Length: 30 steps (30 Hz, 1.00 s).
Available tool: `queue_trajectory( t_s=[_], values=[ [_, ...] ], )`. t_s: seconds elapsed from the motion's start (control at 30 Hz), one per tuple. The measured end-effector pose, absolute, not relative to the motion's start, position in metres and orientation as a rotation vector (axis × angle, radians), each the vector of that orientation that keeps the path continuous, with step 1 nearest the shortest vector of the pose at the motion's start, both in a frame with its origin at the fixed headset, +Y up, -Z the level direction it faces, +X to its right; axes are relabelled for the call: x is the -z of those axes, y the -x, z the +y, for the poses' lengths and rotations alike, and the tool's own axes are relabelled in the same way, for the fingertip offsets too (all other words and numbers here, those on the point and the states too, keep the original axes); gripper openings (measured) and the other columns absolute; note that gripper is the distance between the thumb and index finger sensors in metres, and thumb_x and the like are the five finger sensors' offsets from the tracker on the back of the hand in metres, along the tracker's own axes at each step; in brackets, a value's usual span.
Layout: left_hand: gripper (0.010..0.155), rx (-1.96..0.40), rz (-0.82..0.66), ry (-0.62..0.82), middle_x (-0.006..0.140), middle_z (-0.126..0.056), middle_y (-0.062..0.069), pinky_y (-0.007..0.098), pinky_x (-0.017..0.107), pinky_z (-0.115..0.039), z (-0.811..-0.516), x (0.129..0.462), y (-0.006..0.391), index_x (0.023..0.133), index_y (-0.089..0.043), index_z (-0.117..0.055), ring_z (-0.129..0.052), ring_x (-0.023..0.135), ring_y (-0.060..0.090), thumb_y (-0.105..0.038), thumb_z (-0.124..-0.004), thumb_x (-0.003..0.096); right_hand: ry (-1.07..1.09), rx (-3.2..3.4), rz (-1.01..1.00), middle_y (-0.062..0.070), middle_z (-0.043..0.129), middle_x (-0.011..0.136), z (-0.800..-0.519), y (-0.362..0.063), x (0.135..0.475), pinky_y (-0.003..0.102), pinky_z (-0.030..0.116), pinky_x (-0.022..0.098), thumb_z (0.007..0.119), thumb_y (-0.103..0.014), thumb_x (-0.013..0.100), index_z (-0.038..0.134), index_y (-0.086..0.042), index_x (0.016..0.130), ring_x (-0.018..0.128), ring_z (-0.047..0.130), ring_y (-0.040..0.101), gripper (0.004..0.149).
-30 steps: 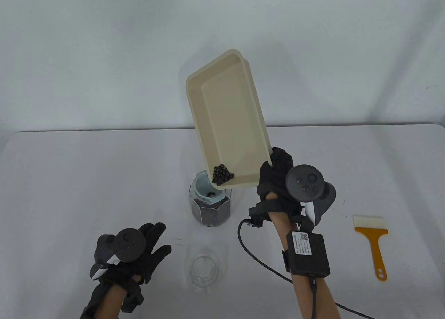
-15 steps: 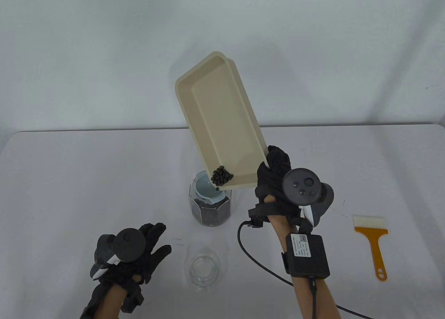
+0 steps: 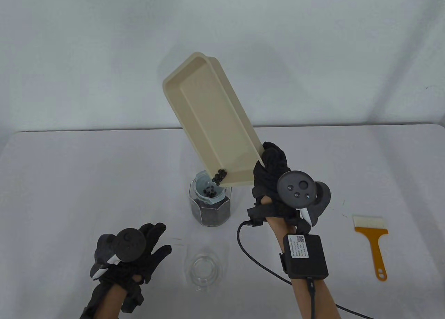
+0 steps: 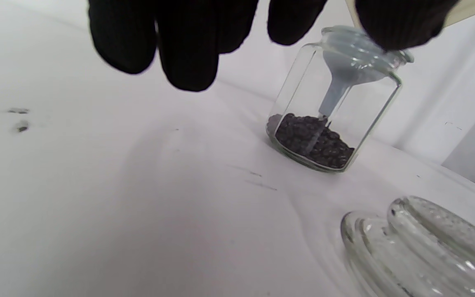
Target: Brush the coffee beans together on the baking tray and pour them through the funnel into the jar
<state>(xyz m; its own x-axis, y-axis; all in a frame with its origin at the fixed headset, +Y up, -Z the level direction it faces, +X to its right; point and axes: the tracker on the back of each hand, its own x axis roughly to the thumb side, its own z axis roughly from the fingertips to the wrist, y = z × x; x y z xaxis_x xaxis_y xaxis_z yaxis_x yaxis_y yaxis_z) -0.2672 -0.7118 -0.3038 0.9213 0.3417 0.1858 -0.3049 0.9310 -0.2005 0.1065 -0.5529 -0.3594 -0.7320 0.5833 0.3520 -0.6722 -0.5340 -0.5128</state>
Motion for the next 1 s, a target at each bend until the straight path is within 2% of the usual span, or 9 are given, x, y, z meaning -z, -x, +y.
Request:
queue_trajectory(
  t_s=[0.67, 0.83, 1.0],
  values=[
    [0.074, -0.339, -0.220, 0.162, 0.112, -0.056, 0.012, 0.054, 0.065, -0.076, -0.711, 0.304, 0.268, 0.109, -0.033, -0.050, -0.087, 0.091, 0.029, -0.068, -0.065, 0.0453, -0.273, -2.236, -0.914, 0.024, 0.081, 0.085, -0.556, -0.104, 0.354, 0.034, 0.104, 0.004, 0.086, -0.012, 0.047, 0.071, -0.001, 0.064, 0.020, 0.113, 0.032, 0.025],
    [0.074, -0.337, -0.220, 0.162, 0.112, -0.056, 0.012, 0.054, 0.065, -0.076, -0.711, 0.303, 0.267, 0.109, -0.033, -0.050, -0.087, 0.091, 0.029, -0.068, -0.065, 0.0452, -0.171, -2.139, -0.845, 0.026, 0.082, 0.082, -0.567, -0.117, 0.354, 0.033, 0.104, 0.003, 0.086, -0.012, 0.047, 0.071, 0.000, 0.064, 0.019, 0.113, 0.031, 0.026],
    [0.074, -0.335, -0.221, 0.164, 0.112, -0.056, 0.012, 0.054, 0.065, -0.076, -0.711, 0.303, 0.267, 0.109, -0.033, -0.050, -0.087, 0.091, 0.029, -0.068, -0.065, 0.0453, 0.046, -1.924, -0.720, 0.028, 0.083, 0.079, -0.585, -0.155, 0.351, 0.032, 0.104, 0.002, 0.085, -0.012, 0.047, 0.070, 0.001, 0.064, 0.017, 0.113, 0.030, 0.027]
  ],
)
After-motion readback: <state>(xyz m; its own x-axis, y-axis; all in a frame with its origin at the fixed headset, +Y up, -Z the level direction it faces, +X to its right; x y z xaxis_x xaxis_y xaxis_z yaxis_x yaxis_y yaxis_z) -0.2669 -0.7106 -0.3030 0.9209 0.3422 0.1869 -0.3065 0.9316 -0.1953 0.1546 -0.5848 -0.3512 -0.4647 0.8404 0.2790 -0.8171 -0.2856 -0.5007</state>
